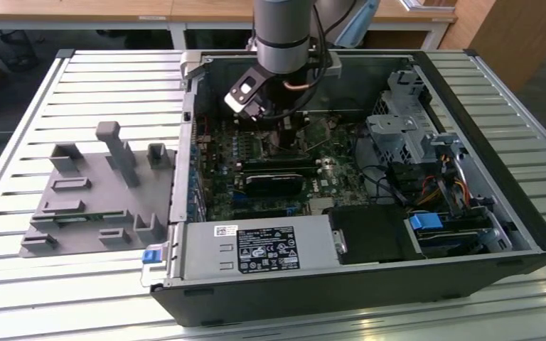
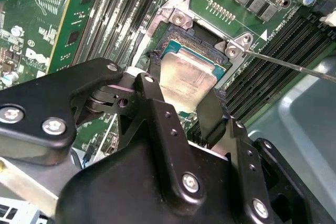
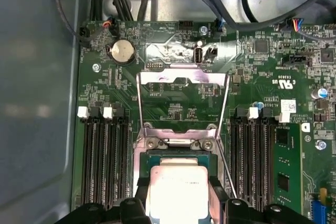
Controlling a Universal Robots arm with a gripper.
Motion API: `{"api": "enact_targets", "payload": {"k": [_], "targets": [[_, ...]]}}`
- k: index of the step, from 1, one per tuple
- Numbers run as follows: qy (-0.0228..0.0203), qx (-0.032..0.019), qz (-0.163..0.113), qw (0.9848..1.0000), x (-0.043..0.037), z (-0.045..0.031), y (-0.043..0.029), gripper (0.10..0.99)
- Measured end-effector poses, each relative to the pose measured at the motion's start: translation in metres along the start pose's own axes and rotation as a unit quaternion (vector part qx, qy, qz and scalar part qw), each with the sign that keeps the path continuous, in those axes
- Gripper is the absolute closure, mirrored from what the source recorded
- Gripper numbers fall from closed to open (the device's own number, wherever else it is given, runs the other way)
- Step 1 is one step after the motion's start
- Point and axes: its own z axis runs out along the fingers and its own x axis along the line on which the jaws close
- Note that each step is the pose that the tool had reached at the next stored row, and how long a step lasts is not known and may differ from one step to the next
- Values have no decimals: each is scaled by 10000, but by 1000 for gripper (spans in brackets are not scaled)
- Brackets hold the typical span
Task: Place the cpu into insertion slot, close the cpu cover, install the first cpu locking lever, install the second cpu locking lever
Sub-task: 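Place the cpu into insertion slot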
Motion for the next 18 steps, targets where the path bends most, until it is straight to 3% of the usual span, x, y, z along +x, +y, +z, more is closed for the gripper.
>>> {"api": "enact_targets", "payload": {"k": [18], "targets": [[-14, 0, 21, 10000, -3, 106, -13, 561]]}}
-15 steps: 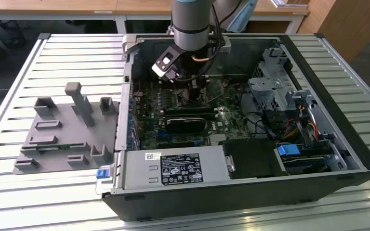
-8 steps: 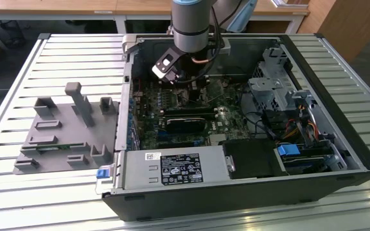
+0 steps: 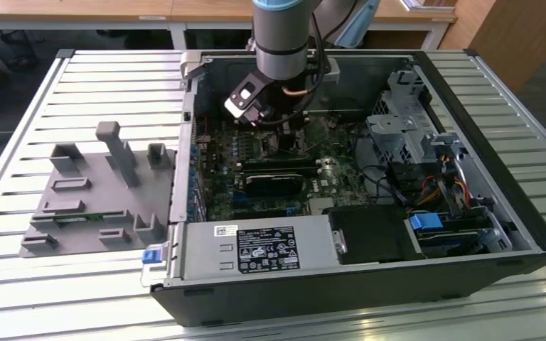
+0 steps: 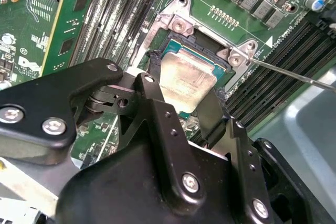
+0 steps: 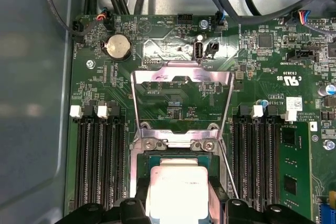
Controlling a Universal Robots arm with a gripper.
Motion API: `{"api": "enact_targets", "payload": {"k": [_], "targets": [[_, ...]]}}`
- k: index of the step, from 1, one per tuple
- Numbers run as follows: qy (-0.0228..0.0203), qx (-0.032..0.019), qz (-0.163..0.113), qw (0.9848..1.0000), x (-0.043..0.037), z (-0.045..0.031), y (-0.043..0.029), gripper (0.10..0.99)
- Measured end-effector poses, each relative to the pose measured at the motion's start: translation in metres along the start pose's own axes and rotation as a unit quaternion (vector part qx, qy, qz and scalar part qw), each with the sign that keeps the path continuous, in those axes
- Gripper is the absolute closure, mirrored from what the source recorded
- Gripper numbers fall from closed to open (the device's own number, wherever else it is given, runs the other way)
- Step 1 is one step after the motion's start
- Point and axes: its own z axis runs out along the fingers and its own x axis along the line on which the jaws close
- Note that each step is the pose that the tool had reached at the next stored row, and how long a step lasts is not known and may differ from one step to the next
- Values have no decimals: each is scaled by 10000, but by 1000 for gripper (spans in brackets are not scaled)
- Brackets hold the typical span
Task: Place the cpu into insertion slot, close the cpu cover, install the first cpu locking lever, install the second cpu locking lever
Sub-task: 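Place the cpu into insertion slot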
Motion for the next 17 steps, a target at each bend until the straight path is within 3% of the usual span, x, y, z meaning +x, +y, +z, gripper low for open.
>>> {"api": "enact_targets", "payload": {"k": [13, 14, 17], "targets": [[-1, 0, 0, 10000, 0, 16, -1, 553], [-1, 0, 0, 10000, -1, 16, -1, 486], [-1, 0, 0, 10000, 0, 17, -1, 486]]}}
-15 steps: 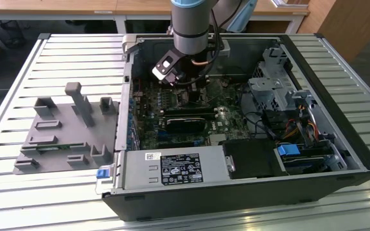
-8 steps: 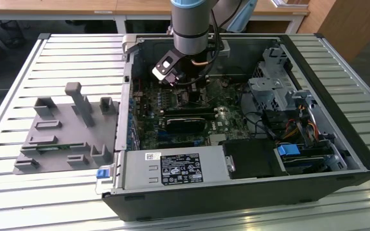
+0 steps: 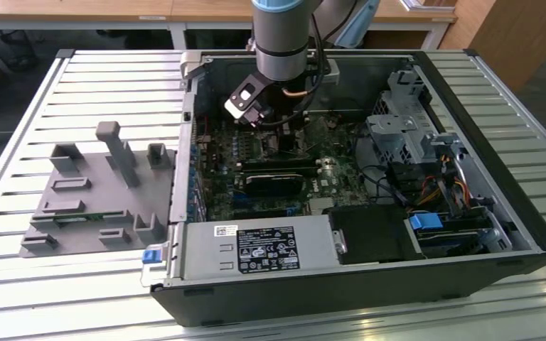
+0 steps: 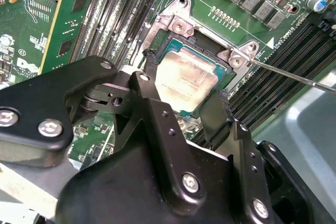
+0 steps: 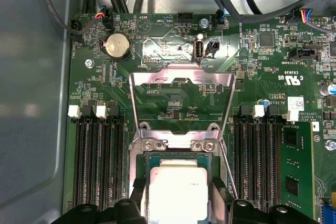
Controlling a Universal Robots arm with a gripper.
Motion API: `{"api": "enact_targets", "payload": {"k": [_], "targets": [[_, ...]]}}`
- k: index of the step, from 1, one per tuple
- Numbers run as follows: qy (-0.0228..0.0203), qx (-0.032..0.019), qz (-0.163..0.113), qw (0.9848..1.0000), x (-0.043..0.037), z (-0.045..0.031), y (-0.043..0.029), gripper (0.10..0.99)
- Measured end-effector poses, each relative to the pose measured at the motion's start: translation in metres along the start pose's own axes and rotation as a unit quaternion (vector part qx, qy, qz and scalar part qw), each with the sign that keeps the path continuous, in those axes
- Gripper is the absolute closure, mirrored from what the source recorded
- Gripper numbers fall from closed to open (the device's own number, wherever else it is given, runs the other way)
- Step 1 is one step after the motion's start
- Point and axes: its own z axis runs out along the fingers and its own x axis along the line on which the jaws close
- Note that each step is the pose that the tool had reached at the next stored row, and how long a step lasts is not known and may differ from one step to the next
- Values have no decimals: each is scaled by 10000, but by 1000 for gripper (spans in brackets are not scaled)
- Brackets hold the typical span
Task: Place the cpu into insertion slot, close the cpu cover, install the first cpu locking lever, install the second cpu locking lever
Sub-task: 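Place the cpu into insertion slot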
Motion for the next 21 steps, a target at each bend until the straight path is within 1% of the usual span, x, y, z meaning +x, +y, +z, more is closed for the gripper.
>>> {"api": "enact_targets", "payload": {"k": [2, 6, 9, 12, 13, 15, 16, 18, 20, 21], "targets": [[0, 0, 0, 10000, 0, -13, 1, 486], [0, 7, 0, 10000, 1, -66, 7, 486], [1, 49, 1, 10000, 3, -81, 27, 502], [-1, 89, 2, 10000, 2, -94, 40, 682], [-1, 96, 2, 10000, 3, -98, 41, 682], [-2, 103, 3, 9999, 3, -108, 42, 800], [-1, 104, 3, 9999, 3, -113, 43, 800], [-1, 105, 2, 9999, 3, -123, 44, 918], [-1, 105, 3, 9999, 4, -135, 45, 918], [-1, 105, 3, 9999, 4, -140, 45, 980]]}}
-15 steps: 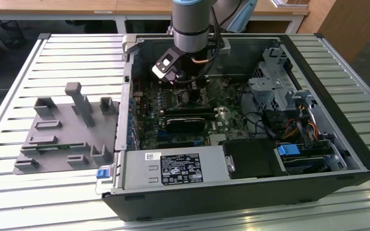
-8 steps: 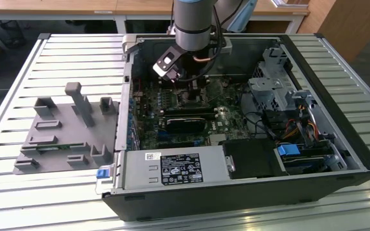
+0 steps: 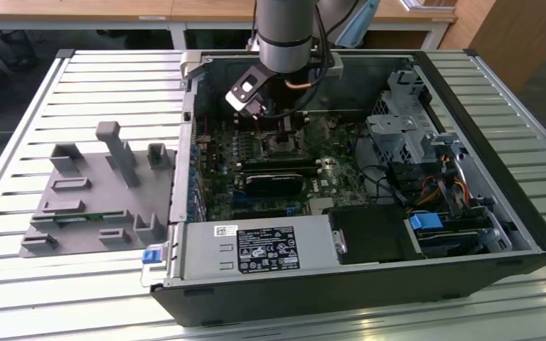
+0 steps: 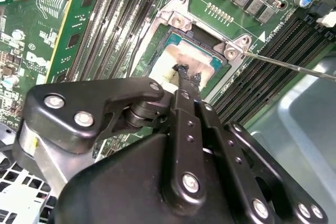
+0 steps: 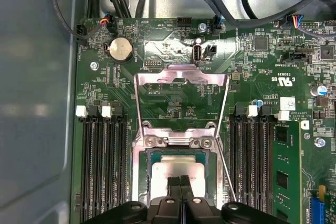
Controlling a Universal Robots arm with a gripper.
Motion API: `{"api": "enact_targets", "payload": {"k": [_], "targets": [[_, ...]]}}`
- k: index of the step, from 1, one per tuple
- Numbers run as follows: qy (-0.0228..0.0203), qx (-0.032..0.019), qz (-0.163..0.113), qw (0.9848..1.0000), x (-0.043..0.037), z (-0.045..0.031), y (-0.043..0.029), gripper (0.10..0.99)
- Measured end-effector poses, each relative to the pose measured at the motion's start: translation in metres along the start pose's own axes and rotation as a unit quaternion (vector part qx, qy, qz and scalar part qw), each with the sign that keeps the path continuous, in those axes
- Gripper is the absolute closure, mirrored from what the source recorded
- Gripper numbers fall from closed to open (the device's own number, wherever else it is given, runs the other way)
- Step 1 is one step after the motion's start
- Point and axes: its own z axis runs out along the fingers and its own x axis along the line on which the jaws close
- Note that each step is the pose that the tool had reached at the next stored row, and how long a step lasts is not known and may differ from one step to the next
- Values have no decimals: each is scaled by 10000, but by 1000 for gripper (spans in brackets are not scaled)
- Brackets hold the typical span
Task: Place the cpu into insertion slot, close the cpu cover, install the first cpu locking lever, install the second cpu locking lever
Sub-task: 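Place the cpu into insertion slot, then close the cpu cover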
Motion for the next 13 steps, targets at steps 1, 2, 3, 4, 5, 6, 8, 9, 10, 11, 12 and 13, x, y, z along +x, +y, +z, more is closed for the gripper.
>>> {"api": "enact_targets", "payload": {"k": [1, 2, 3, 4, 5, 6, 8, 9, 10, 11, 12, 13], "targets": [[0, 0, 0, 10000, 0, -5, 0, 980], [0, 0, 0, 10000, 0, -9, 1, 980], [0, 0, 0, 10000, 0, -13, 1, 980], [0, 0, 0, 10000, 1, -17, 1, 980], [1, 0, 0, 10000, 1, -18, 1, 980], [1, -1, 0, 10000, 1, -18, 2, 980], [0, 1, 0, 10000, 0, -21, 1, 980], [-1, 1, 0, 10000, 0, -25, 1, 980], [-1, 1, 0, 10000, 0, -28, 2, 980], [-1, 1, 0, 10000, 0, -31, 2, 980], [0, 0, 0, 10000, 1, -35, 2, 980], [-1, 1, 0, 10000, 1, -40, 3, 980]]}}
